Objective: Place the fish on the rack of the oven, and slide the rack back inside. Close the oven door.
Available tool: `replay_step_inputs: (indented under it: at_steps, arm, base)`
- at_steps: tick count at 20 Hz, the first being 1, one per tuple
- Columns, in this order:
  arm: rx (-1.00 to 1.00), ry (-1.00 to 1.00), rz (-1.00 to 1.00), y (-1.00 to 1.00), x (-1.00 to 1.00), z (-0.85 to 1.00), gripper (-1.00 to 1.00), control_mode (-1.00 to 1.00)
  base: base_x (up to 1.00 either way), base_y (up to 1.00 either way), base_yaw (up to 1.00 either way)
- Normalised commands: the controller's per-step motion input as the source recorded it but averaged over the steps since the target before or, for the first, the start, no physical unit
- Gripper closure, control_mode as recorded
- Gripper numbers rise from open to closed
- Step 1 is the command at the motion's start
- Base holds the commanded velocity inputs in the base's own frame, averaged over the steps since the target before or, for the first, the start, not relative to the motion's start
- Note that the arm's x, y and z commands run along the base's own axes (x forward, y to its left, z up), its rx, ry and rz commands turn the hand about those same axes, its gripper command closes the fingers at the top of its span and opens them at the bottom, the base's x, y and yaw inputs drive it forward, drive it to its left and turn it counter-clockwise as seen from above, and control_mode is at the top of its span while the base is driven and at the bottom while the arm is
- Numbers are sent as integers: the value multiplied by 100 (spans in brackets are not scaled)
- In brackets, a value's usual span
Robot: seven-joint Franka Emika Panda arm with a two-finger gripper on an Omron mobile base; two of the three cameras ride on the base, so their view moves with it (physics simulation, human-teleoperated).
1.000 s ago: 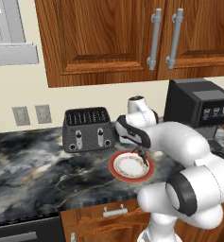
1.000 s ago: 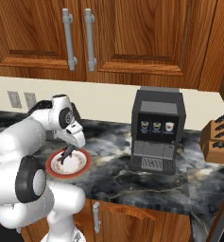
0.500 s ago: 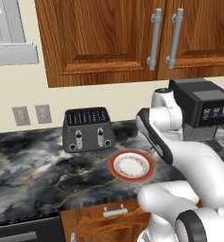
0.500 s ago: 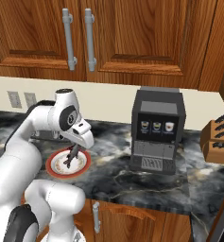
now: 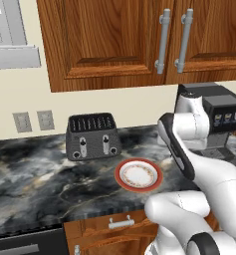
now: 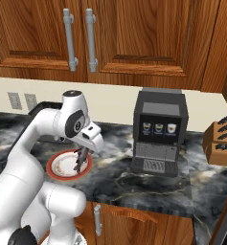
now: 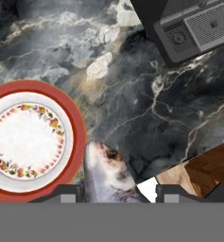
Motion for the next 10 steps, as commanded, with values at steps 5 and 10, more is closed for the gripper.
replay_step_inputs:
  at_steps: [5, 10]
  arm:
    - [0, 0, 5, -19, 2, 3, 100, -100]
    - [0, 0, 2, -13, 0, 0, 100, -100]
  base:
    - [0, 0, 0]
    - [0, 0, 0]
